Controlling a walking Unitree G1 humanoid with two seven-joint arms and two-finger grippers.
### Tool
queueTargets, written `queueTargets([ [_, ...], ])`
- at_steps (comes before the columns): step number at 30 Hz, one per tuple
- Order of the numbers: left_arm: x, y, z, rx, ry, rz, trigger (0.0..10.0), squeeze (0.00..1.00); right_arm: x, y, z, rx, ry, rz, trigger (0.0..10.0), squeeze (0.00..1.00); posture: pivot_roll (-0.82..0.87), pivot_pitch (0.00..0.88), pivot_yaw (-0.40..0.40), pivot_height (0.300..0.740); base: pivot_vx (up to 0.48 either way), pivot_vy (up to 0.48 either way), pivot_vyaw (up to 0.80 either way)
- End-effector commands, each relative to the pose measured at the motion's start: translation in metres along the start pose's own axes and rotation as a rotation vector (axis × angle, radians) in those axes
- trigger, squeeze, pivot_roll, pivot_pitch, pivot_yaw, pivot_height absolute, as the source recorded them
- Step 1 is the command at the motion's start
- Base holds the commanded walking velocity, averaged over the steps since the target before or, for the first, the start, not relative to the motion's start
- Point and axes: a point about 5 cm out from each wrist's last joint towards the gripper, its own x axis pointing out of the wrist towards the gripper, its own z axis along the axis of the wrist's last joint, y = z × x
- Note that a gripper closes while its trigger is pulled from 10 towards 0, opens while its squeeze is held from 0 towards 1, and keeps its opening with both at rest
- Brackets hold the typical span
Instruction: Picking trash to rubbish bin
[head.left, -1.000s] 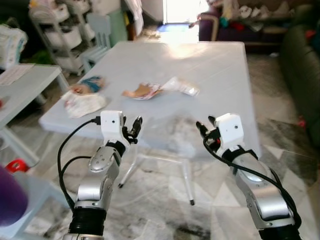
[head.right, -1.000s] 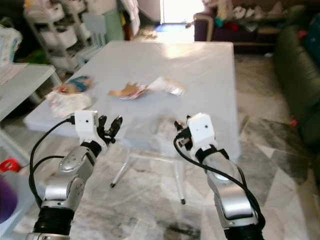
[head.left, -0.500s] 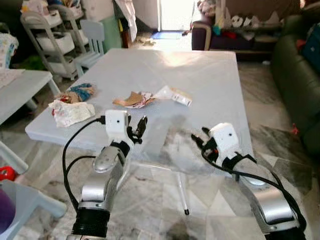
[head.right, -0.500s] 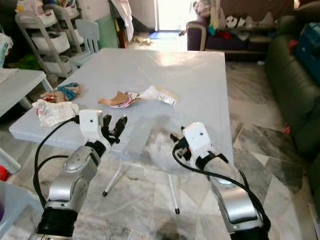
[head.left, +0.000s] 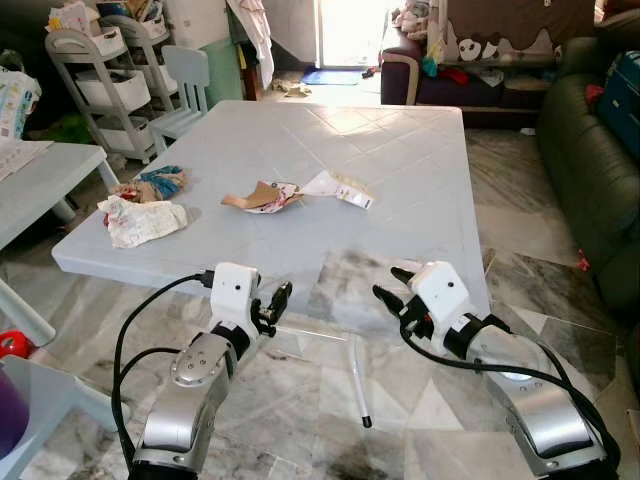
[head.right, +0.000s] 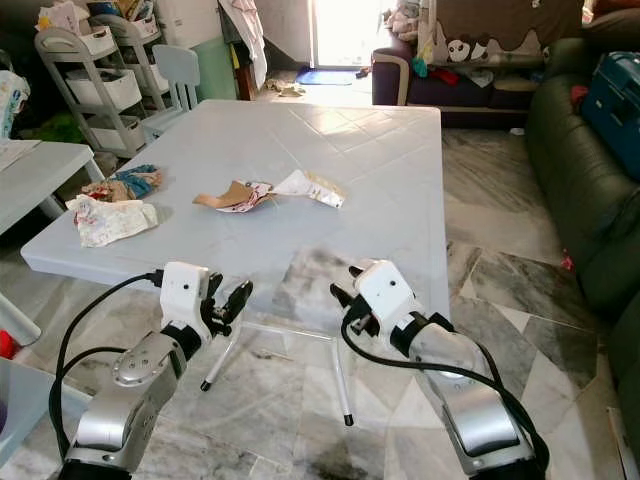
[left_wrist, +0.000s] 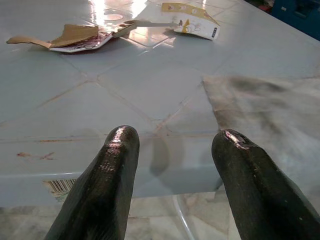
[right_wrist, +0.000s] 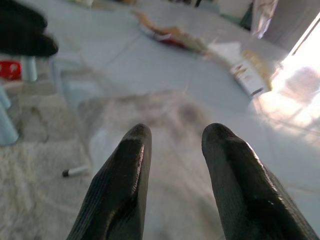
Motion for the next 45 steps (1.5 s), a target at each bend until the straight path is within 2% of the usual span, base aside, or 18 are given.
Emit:
queueTargets([
  [1,-0.001,0.000,0.005,0.020,-0.011,0.000,10.0,0.00,0.002,0.001,0.001,-0.021,-0.005,0.019,10.0,0.00,-0.09,0.030,0.021,0.740,0.000,0.000,0.00],
  [6,-0.001,-0.002,0.006,0.013,-0.016,0.004,10.0,0.00,0.008,0.003,-0.004,-0.035,-0.014,0.049,10.0,0.00,-0.09,0.034,0.013,0.740,0.000,0.000,0.00],
  [10,-0.002,-0.006,0.006,0.012,-0.014,-0.003,10.0,0.00,0.014,0.004,-0.012,-0.104,0.004,0.068,10.0,0.00,-0.09,0.038,0.006,0.740,0.000,0.000,0.00],
  [16,-0.004,-0.008,0.005,0.005,-0.013,-0.001,10.0,0.00,0.023,0.004,-0.018,-0.118,0.013,0.050,10.0,0.00,-0.08,0.048,-0.006,0.740,0.000,0.000,0.00],
  [21,-0.006,-0.011,0.004,-0.001,-0.011,0.002,10.0,0.00,0.033,0.007,-0.027,-0.165,0.042,0.058,10.0,0.00,-0.08,0.061,-0.014,0.740,0.000,0.000,0.00],
  [28,-0.006,-0.012,0.003,-0.004,-0.009,0.003,10.0,0.00,0.048,0.003,-0.024,-0.189,0.043,0.036,10.0,0.00,-0.08,0.064,-0.021,0.740,0.000,0.000,0.00],
  [40,-0.006,-0.013,0.004,-0.008,-0.008,0.007,10.0,0.00,0.065,-0.002,-0.021,-0.200,0.050,-0.006,10.0,0.00,-0.07,0.070,-0.026,0.740,0.000,0.000,0.00],
  [41,-0.006,-0.013,0.004,-0.008,-0.009,0.008,10.0,0.00,0.067,-0.002,-0.021,-0.199,0.056,-0.007,0.0,0.00,-0.07,0.070,-0.028,0.740,0.000,0.000,0.00],
  [45,-0.005,-0.013,0.004,-0.009,-0.010,0.010,10.0,0.00,0.069,-0.001,-0.023,-0.201,0.078,0.005,0.0,0.00,-0.07,0.069,-0.029,0.740,0.000,0.000,0.00],
])
